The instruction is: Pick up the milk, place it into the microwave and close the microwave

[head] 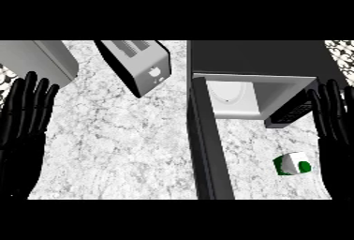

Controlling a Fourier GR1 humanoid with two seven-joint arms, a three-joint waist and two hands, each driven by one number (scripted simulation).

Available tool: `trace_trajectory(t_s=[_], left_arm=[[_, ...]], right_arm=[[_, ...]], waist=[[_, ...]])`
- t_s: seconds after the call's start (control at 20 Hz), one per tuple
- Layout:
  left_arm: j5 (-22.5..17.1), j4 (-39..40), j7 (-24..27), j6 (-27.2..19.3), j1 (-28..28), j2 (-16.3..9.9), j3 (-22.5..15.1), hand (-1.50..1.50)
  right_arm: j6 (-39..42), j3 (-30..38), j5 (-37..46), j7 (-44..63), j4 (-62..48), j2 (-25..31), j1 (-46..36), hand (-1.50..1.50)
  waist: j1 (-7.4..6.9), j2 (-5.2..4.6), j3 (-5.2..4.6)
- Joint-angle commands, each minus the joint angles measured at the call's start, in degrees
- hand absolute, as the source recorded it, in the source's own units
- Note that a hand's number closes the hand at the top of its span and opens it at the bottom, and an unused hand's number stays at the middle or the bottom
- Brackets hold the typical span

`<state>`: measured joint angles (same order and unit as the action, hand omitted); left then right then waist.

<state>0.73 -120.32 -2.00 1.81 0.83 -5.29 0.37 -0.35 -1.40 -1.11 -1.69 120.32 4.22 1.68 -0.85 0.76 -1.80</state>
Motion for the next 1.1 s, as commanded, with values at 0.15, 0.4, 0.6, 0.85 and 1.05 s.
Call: trace_trajectory(t_s=[0.15, 0.4, 0.6, 0.85, 1.05], left_arm=[[4.3, -3.6, 0.4, -3.3, -6.6, 3.9, -3.9, -1.50], [-3.3, -4.5, -0.1, -17.6, -13.9, 5.2, -15.0, -1.50], [-1.7, -7.3, 6.7, -18.2, -23.7, 5.3, -22.0, -1.50], [-3.1, -6.3, 13.4, -16.5, -30.1, 4.2, -25.2, -1.50], [-2.0, -4.9, 18.4, -17.3, -32.7, 3.2, -28.1, -1.50]], right_arm=[[8.2, 9.2, -9.3, 0.1, 10.1, 7.4, 11.3, -1.50], [15.0, 14.3, -19.0, 1.4, 5.3, 10.8, 16.6, -1.50], [21.0, 18.1, -21.7, -5.4, 3.4, 10.0, 24.2, -1.50], [23.6, 15.8, -14.2, -9.3, -1.6, 6.5, 25.0, -1.50], [26.4, 19.1, -14.1, -15.1, -9.2, 6.1, 24.6, -1.50]], waist=[[1.70, -0.44, 1.84], [1.77, -0.44, 1.82], [1.21, -0.47, 1.83], [0.78, -0.64, 1.80], [0.80, -0.64, 1.82]])
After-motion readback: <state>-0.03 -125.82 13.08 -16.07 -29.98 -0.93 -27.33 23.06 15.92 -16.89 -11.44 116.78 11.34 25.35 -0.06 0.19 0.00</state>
